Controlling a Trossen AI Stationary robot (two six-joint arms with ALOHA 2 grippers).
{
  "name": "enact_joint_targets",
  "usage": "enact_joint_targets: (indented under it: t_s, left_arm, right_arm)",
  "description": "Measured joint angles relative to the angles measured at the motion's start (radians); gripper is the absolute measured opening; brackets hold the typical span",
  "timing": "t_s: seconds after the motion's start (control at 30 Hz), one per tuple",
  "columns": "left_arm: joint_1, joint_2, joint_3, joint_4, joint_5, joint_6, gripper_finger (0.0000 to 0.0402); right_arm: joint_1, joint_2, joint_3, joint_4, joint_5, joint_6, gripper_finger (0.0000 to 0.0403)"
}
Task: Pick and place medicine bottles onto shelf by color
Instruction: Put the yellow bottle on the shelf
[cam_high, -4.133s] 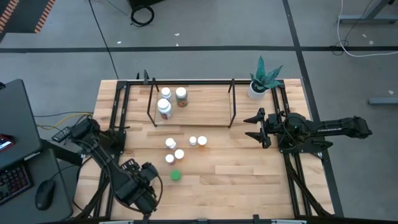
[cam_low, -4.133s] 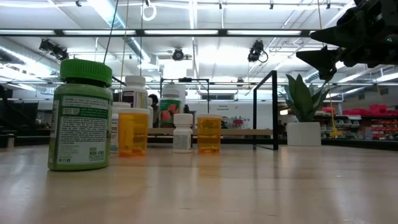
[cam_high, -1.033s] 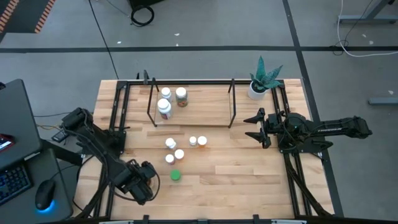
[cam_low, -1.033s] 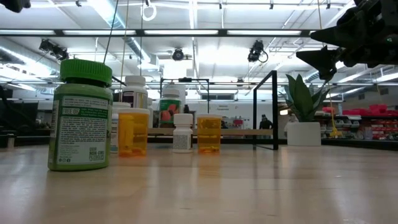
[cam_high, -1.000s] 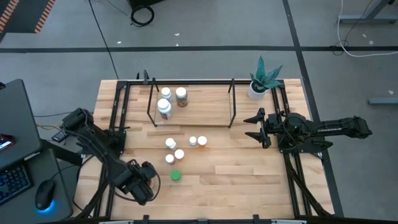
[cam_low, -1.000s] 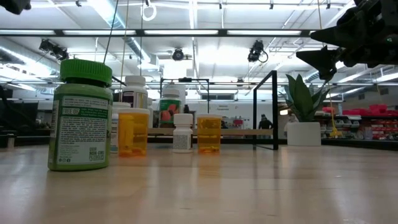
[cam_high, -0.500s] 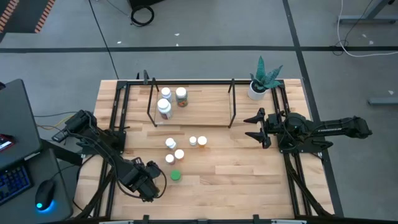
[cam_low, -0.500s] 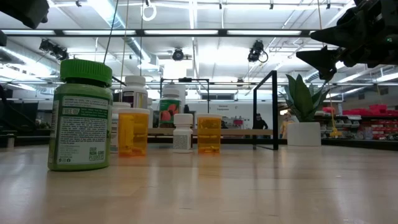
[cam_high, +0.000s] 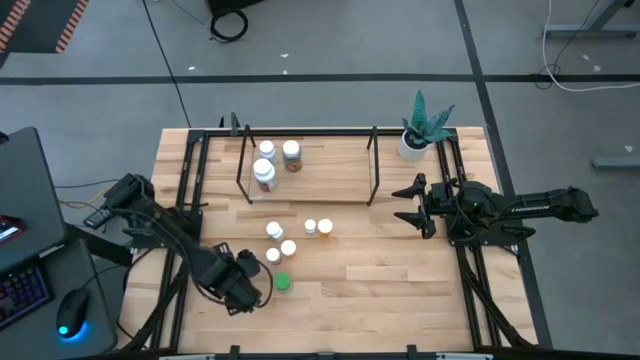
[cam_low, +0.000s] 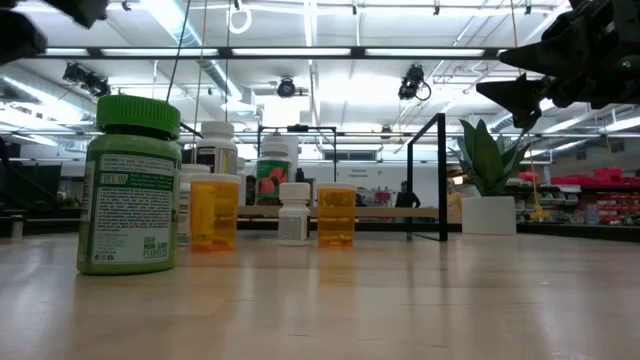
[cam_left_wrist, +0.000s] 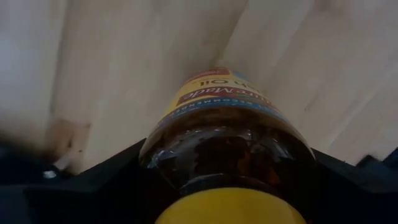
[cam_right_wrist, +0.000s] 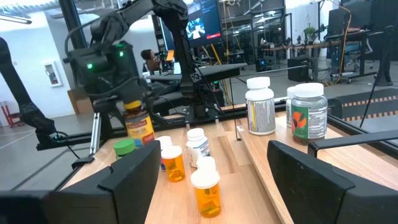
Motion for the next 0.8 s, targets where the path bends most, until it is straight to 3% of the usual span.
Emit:
enact_joint_targets:
  t_s: [0.53,0.8]
  left_arm:
    - [0.282,-0.001,0.276,-0.180,-0.107,0.373,0.0338]
    - [0.457,0.000,0.348,-0.133,-0.155,0.603,0.0337]
  right_arm:
    - [0.000,0.000,0.000,0.000,0.000,0.000,0.0303]
    - [0.000,0.000,0.000,0.000,0.000,0.000,0.0303]
